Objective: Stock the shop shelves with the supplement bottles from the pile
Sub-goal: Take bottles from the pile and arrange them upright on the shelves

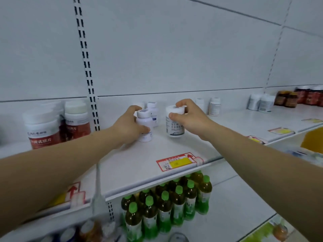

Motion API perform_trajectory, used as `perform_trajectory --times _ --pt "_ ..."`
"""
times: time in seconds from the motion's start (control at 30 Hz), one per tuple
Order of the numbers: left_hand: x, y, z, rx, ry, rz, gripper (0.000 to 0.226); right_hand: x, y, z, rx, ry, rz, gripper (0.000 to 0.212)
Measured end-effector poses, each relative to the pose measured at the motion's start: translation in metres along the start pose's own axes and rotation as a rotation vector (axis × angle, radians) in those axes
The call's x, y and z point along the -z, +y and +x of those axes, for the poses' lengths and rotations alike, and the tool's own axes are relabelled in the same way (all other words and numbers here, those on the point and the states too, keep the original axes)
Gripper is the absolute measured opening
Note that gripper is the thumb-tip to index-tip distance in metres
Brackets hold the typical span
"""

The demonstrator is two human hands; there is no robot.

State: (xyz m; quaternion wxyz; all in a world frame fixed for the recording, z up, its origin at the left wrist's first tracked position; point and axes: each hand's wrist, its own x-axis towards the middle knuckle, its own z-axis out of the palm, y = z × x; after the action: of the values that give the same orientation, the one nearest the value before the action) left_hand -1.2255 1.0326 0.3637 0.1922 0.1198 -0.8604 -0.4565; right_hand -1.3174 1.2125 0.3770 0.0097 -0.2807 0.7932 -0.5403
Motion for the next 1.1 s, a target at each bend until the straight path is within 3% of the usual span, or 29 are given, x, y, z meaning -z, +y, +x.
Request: perform_trajectory --times 0.5,0.63,0.7,0.8,0.87,1.0,1.1 --pt "-0.041 0.025 0.02 0.346 0.401 0.225 0.087 0.031 0.046 0.063 0.267 -0.414 -0.161 0.055" --pt "-0.063 0.054 0.0 0.153 0.615 0.463 0.078 0.056 0.057 0.064 0.271 -0.404 -0.103 0.053" --pt "-0.084 0.071 -0.007 0.107 0.512 0.479 0.066 0.071 0.065 0.067 0.247 -0.369 -0.082 0.052" --pt "-0.124 0.093 -0.009 0.204 0.091 0.544 0.056 0.093 0.079 0.074 0.159 -0.317 0.017 0.051" --pt "-0.15 0.101 -0.006 0.246 -0.111 0.608 0.062 0.11 0.087 0.076 0.095 -0.322 0.117 0.048" --pt "-0.185 0.103 -0.001 0.244 -0.224 0.741 0.074 0.146 0.099 0.075 0.024 -0.347 0.261 0.048" --pt "-0.198 0.105 0.003 0.233 -0.185 0.785 0.071 0.165 0.114 0.078 0.096 -0.284 0.111 0.054"
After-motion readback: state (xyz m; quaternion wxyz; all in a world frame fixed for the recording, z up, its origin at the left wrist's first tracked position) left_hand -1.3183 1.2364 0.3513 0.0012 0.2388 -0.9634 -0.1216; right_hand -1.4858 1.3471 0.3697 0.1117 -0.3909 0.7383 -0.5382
